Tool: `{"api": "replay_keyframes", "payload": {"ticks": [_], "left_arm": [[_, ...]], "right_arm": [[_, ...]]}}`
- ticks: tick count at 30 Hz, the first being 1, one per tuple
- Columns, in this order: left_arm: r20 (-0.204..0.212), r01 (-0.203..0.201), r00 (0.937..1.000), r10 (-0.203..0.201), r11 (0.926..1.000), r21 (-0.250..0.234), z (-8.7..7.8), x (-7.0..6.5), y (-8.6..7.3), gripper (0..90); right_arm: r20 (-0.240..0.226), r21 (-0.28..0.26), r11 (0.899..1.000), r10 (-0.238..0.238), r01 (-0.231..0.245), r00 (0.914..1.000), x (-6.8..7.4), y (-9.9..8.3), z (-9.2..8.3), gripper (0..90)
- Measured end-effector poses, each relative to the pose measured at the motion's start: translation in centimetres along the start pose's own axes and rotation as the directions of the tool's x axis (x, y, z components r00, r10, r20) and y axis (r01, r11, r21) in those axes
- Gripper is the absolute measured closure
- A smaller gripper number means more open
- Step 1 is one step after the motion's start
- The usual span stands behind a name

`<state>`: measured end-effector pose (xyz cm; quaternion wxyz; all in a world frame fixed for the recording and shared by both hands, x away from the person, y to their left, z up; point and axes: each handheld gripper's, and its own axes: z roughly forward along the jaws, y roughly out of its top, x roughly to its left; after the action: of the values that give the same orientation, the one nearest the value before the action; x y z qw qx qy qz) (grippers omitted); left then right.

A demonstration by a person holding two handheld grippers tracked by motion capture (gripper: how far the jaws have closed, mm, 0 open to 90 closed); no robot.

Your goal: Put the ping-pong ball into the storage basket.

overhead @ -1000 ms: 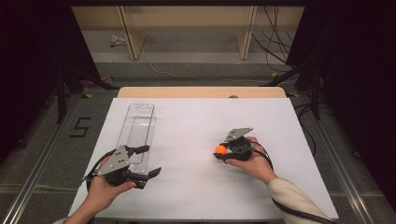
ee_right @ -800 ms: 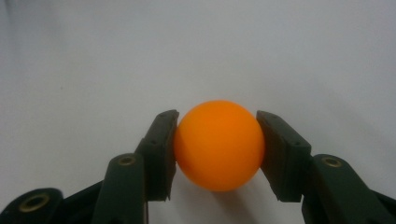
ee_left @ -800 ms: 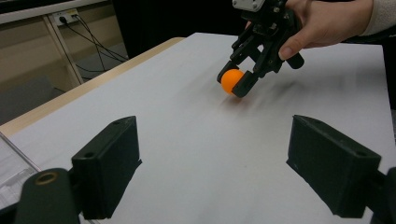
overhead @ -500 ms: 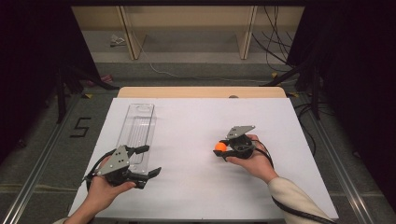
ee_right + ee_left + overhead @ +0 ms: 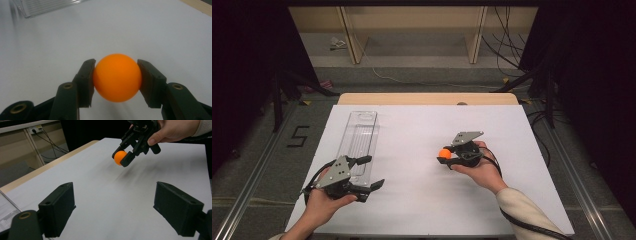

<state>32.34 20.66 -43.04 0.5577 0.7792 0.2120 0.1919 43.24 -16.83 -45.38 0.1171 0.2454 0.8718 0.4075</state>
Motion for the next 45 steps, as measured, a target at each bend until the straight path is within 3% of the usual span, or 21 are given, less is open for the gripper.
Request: {"api": "replay_keyframes", "payload": {"ticks": [45], "left_arm": [[0.001,-0.004,1.0,0.004,1.0,0.001,0.0,0.0,0.0,16.6]], "right_arm": [[-0.024,-0.031,0.999,-0.037,0.037,0.999,1.1,2.4,0.9,51.3]]}}
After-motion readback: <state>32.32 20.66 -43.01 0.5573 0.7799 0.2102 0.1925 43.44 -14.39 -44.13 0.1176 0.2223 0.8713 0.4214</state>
